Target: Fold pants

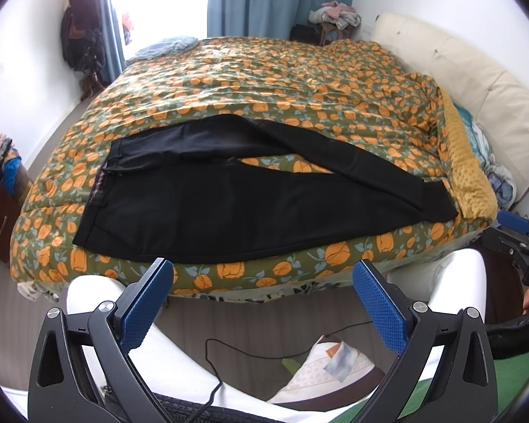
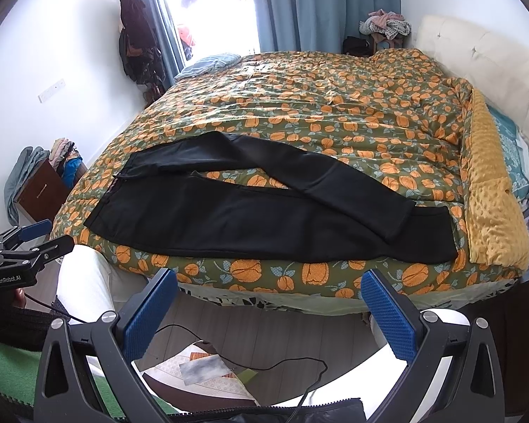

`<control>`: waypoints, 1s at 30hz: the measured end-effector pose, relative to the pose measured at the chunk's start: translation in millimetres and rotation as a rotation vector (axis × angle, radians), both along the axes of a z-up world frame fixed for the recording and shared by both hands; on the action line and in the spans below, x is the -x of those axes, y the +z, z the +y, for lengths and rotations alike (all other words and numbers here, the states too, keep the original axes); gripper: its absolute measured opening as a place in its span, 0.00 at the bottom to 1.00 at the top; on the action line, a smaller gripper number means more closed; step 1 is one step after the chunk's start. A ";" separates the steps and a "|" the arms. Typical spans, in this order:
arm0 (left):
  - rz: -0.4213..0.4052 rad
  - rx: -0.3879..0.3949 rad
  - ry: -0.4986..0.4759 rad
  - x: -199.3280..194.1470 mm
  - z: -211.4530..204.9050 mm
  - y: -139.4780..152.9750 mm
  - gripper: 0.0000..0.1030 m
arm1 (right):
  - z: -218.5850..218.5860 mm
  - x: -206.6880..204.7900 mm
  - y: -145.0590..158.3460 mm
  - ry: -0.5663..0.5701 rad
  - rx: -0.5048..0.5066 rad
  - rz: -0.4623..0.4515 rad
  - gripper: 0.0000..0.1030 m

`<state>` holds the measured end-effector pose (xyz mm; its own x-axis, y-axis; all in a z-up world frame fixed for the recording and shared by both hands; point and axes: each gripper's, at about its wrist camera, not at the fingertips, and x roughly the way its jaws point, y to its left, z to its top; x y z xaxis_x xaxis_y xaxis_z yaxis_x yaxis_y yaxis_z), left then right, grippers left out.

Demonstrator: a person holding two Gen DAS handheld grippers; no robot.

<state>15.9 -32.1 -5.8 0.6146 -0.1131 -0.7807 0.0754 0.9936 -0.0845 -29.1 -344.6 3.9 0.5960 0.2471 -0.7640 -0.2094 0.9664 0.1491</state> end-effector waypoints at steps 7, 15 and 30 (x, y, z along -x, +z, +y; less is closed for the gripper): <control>0.002 0.000 0.002 -0.5 -1.6 1.1 0.99 | -0.2 -0.1 0.0 0.001 0.001 0.000 1.00; 0.001 -0.002 0.001 -0.9 1.2 0.2 0.99 | 3.1 0.7 0.6 0.008 0.003 -0.003 1.00; 0.010 -0.003 -0.001 -6.1 5.5 -2.9 0.99 | 7.0 0.7 2.4 0.025 0.010 -0.008 1.00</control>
